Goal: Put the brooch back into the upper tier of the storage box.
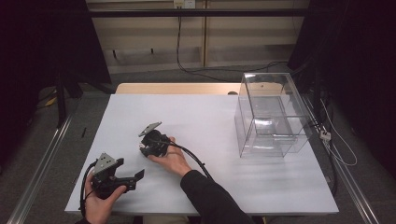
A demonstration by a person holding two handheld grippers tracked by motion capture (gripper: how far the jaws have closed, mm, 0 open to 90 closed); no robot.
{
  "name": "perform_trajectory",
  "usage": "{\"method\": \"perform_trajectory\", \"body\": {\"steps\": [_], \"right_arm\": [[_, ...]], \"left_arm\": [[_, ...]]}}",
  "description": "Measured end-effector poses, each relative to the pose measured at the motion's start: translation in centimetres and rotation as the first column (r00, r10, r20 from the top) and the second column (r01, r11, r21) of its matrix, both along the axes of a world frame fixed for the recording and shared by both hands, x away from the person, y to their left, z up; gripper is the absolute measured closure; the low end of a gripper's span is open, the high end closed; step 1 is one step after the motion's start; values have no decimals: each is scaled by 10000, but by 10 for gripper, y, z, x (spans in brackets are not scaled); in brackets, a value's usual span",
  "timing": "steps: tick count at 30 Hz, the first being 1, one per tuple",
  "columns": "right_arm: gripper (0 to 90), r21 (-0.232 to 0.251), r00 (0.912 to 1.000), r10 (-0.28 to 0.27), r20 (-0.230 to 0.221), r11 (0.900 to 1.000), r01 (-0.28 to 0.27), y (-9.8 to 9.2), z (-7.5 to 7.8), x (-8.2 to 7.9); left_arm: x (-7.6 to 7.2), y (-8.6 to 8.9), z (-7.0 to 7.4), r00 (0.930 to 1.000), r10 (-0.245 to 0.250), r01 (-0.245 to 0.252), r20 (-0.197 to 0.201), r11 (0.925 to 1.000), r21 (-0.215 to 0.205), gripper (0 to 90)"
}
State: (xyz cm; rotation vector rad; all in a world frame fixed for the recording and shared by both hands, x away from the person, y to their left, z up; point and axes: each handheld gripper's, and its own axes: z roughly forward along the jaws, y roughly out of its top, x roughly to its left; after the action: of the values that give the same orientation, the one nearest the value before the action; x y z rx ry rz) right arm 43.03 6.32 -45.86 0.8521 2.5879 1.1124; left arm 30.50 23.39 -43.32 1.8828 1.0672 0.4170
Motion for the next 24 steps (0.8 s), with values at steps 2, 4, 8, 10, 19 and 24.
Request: {"method": "perform_trajectory", "body": {"steps": [2, 4, 8, 10, 19, 24], "right_arm": [[686, 6, 10000, -15, -50, 10000, 15, 0, 0, 0], [722, 4, 10000, -27, -74, 10000, 27, -1, 0, 1], [788, -28, 10000, -39, -83, 10000, 38, -2, 1, 2], [817, 15, 9999, -60, -136, 10000, 60, -2, 1, 2], [846, 95, 9999, -66, -105, 9999, 67, -4, 1, 2], [846, 481, 9998, -120, -149, 9988, 127, -8, -2, 1]], "left_arm": [[0, 0, 0, 10000, 11, -11, -2, 10000, 0, 75], [0, 0, 0, 10000, 11, -11, -24, 10000, -3, 75], [0, 0, 0, 10000, -10, 10, 1, 10000, 10, 81], [0, 0, 0, 10000, -27, 27, -33, 10000, 16, 82], [0, -1, 0, 10000, -23, 23, 1, 10000, 14, 82], [1, 0, 0, 10000, -24, 24, -46, 10000, 23, 82]]}}
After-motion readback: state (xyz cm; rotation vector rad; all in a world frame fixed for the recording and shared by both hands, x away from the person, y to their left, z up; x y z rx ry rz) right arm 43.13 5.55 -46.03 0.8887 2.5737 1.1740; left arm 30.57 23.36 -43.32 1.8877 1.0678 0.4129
